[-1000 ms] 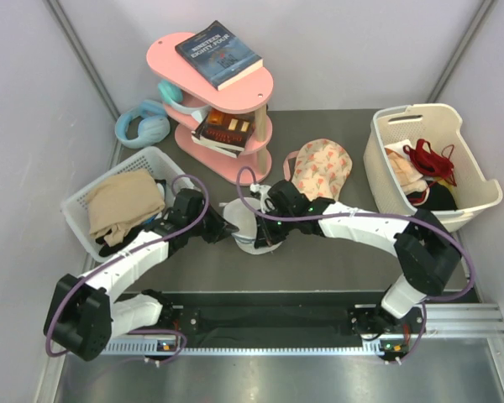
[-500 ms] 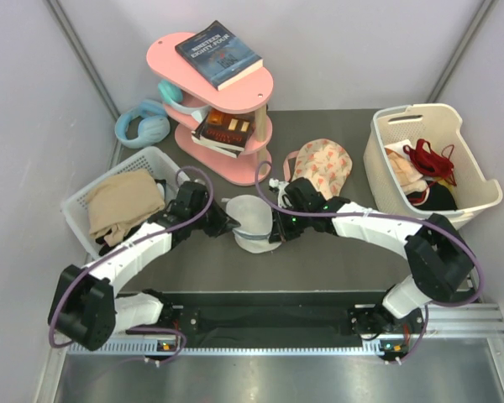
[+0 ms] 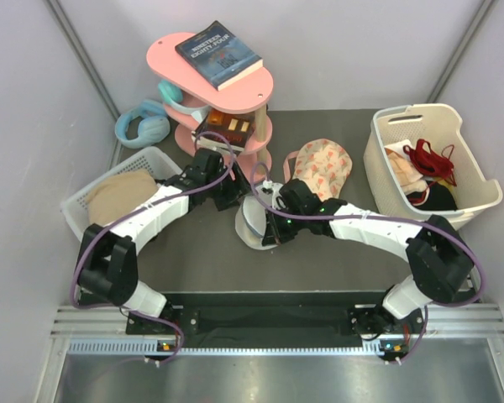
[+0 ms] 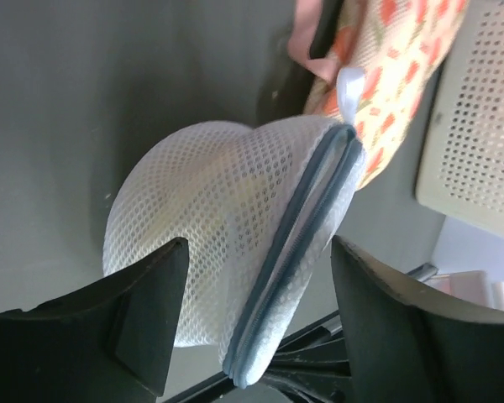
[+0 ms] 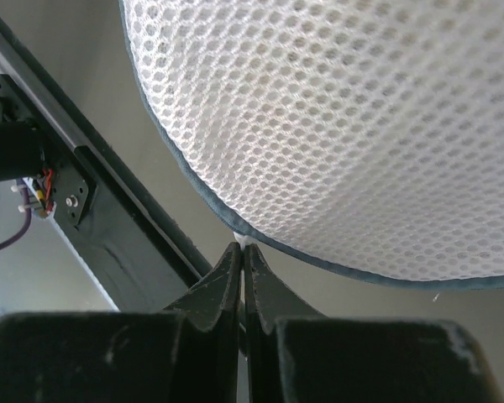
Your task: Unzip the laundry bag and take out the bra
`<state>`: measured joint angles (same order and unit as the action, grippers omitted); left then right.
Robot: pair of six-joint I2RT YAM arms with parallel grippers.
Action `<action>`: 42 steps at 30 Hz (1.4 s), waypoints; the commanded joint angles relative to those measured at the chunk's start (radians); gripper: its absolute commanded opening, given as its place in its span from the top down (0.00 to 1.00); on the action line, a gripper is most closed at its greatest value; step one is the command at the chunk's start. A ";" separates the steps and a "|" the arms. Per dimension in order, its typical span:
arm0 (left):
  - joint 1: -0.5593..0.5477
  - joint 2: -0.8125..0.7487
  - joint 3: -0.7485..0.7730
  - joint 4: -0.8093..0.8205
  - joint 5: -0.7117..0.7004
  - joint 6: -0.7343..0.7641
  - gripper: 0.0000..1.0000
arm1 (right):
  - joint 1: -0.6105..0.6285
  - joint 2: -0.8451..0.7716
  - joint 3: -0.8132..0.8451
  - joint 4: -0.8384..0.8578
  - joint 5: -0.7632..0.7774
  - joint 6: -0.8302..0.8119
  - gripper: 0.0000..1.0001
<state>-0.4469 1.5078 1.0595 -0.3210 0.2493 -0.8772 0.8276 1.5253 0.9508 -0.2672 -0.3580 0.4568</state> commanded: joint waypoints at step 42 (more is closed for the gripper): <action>-0.061 -0.367 -0.395 0.123 -0.114 -0.325 1.00 | 0.096 0.085 0.149 0.025 0.022 0.002 1.00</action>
<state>-0.5011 1.1347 0.6403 -0.2428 0.1375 -1.2091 0.9077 1.5986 1.0492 -0.2340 -0.3435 0.4797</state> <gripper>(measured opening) 0.029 0.006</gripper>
